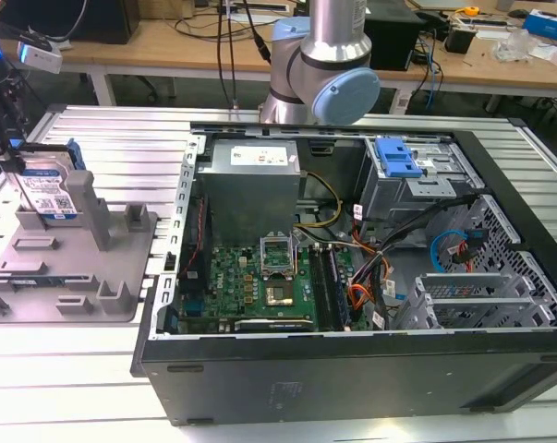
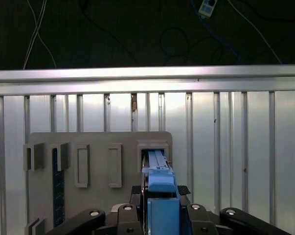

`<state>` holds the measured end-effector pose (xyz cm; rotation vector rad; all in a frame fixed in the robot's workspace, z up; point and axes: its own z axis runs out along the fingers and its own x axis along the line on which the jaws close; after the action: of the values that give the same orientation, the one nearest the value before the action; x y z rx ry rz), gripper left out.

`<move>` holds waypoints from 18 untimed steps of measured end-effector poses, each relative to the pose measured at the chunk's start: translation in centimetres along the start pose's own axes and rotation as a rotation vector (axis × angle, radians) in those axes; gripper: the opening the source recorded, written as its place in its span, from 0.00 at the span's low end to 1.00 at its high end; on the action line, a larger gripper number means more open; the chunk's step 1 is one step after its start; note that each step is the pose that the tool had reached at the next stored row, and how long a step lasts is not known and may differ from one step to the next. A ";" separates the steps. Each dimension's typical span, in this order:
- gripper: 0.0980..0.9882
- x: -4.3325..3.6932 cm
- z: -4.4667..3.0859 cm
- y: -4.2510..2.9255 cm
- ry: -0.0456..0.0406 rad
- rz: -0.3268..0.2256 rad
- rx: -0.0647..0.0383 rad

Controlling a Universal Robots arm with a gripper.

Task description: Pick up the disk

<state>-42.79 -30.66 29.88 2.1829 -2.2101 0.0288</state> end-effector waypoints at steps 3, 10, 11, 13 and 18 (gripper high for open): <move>0.30 0.00 0.00 0.00 0.0000 0.000 0.000; 0.30 0.15 -4.02 0.03 0.0000 0.000 0.000; 0.30 0.18 -4.72 0.03 0.0000 0.000 0.000; 0.30 0.25 -6.69 0.00 0.0001 0.000 0.000; 0.30 0.36 -9.55 -0.02 0.0000 0.000 0.000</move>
<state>-42.67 -30.66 39.43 2.1830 -2.2102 0.0290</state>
